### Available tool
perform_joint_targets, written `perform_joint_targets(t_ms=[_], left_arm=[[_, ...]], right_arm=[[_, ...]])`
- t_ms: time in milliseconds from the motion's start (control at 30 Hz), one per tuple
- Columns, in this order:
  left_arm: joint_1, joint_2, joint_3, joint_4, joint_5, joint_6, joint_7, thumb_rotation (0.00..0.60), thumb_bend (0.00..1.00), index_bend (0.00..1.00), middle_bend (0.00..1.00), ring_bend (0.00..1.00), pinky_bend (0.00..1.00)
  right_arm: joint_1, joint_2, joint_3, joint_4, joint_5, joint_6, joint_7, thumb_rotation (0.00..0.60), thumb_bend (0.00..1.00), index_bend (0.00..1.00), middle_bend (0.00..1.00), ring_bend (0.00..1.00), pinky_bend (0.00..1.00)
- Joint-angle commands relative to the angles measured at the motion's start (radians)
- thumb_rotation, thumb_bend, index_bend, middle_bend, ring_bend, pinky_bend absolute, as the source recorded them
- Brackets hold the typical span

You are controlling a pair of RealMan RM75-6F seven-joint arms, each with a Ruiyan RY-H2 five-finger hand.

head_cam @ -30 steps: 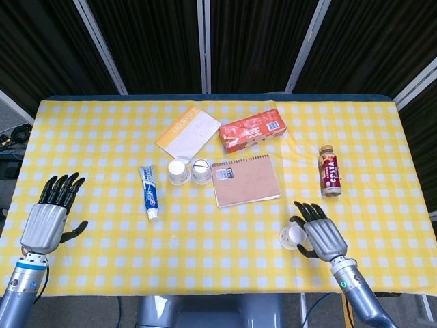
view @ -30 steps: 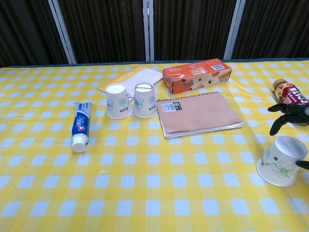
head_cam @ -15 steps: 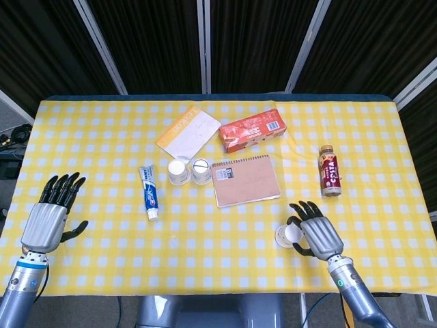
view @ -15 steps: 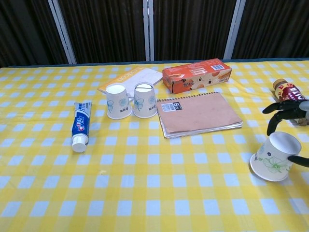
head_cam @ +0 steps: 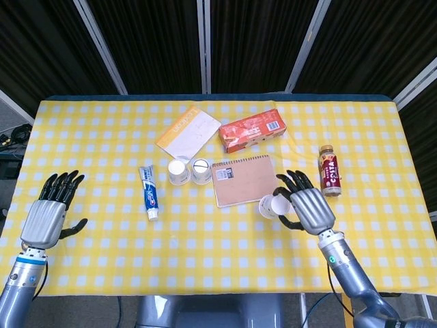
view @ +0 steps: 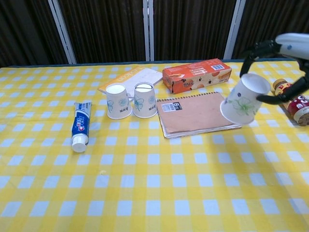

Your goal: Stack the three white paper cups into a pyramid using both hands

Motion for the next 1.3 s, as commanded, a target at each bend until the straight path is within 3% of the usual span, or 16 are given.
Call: perform_joint_targets(t_ms=[33, 300, 667, 867, 1300], left_arm=[[-0.005, 0.005, -0.008, 0.007, -0.015, -0.02, -0.015, 0.6, 0.23, 0.0, 0.0, 0.0, 0.0], [-0.02, 0.016, -0.036, 0.025, -0.065, -0.073, -0.056, 0.6, 0.23, 0.0, 0.0, 0.0, 0.0], [-0.033, 0.027, -0.048, 0.047, -0.091, -0.124, -0.117, 0.6, 0.23, 0.0, 0.0, 0.0, 0.0], [-0.043, 0.037, -0.047, 0.05, -0.101, -0.164, -0.14, 0.6, 0.23, 0.0, 0.0, 0.0, 0.0], [-0.048, 0.04, -0.053, 0.058, -0.108, -0.181, -0.158, 0.6, 0.23, 0.0, 0.0, 0.0, 0.0]], right_arm=[[0.076, -0.023, 0.064, -0.007, 0.084, -0.047, -0.045, 0.6, 0.24, 0.5, 0.12, 0.0, 0.07], [0.266, -0.121, 0.185, 0.039, 0.266, -0.133, -0.107, 0.6, 0.24, 0.51, 0.14, 0.0, 0.08], [0.488, -0.297, 0.269, 0.244, 0.393, -0.165, -0.142, 0.6, 0.25, 0.52, 0.16, 0.0, 0.08], [0.57, -0.372, 0.269, 0.4, 0.441, -0.19, -0.128, 0.6, 0.24, 0.52, 0.16, 0.0, 0.08], [0.636, -0.446, 0.243, 0.502, 0.442, -0.201, -0.082, 0.6, 0.25, 0.52, 0.17, 0.0, 0.08]])
